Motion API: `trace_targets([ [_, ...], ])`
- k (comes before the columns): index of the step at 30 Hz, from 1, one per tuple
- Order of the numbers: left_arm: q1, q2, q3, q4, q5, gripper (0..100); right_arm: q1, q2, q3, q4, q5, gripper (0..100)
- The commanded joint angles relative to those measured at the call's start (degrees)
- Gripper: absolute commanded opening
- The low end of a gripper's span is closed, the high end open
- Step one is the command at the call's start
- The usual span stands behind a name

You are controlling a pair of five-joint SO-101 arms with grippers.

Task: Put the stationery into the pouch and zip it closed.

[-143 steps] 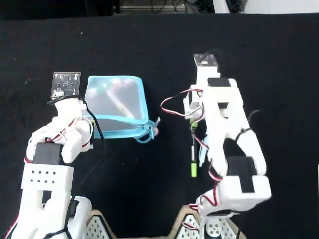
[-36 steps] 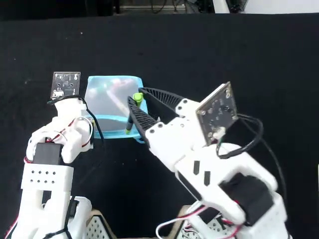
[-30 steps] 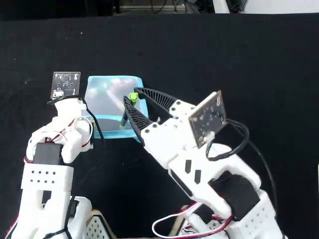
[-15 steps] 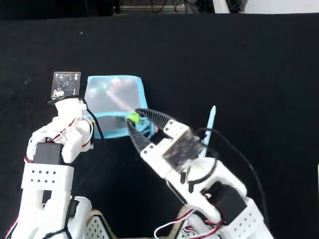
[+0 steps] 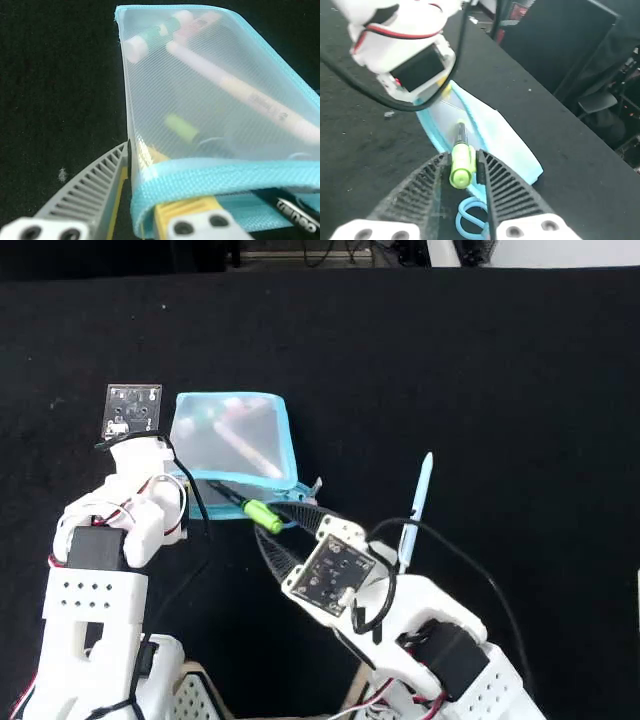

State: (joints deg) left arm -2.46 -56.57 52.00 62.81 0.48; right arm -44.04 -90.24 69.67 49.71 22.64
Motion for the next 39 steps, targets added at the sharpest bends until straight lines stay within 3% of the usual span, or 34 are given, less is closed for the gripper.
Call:
trace_targets([
  [1,-0.7,0.3,-0.3,0.4,0.3,3,-1.1,1.5,-0.1,-1.6,0.3,1.1],
  [9,-0.7,0.3,-0.3,0.4,0.3,3,-1.0,16.8,-4.4,-5.1,-0.3,3.8],
  [15,-0.7,0.3,-0.3,0.4,0.3,3,-1.1,19.0,-16.6,8.4,-8.7,22.5],
  [19,-0.7,0.3,-0.3,0.4,0.3,3,-0.1,15.2,-24.3,15.8,-9.7,23.1],
  [23,-0.7,0.3,-0.3,0.4,0.3,3,7.1,10.2,-28.1,18.2,-9.6,18.1],
  [28,-0.7,0.3,-0.3,0.5,0.3,3,24.4,11.0,-28.1,18.1,-9.5,14.6],
  [35,-0.7,0.3,-0.3,0.5,0.3,3,37.4,32.2,-28.9,17.7,-10.0,14.2],
  [39,-0.7,0.3,-0.3,0.5,0.3,3,44.2,46.5,-33.7,17.7,-16.1,14.4],
])
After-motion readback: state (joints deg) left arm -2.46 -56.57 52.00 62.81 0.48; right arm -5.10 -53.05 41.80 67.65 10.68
